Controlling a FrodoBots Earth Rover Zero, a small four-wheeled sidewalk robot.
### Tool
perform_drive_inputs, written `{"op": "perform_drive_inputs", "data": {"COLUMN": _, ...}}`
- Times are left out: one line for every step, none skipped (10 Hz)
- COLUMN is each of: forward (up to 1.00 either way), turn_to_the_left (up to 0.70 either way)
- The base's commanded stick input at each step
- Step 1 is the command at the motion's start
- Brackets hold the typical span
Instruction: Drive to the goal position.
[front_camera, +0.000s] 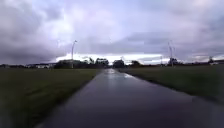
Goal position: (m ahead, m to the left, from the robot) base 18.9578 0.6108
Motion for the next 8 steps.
{"op": "perform_drive_inputs", "data": {"forward": 0.70, "turn_to_the_left": 0.00}}
{"op": "perform_drive_inputs", "data": {"forward": 0.70, "turn_to_the_left": 0.00}}
{"op": "perform_drive_inputs", "data": {"forward": 0.70, "turn_to_the_left": 0.00}}
{"op": "perform_drive_inputs", "data": {"forward": 0.70, "turn_to_the_left": 0.00}}
{"op": "perform_drive_inputs", "data": {"forward": 0.70, "turn_to_the_left": 0.00}}
{"op": "perform_drive_inputs", "data": {"forward": 0.70, "turn_to_the_left": 0.00}}
{"op": "perform_drive_inputs", "data": {"forward": 0.70, "turn_to_the_left": 0.00}}
{"op": "perform_drive_inputs", "data": {"forward": 0.70, "turn_to_the_left": 0.00}}
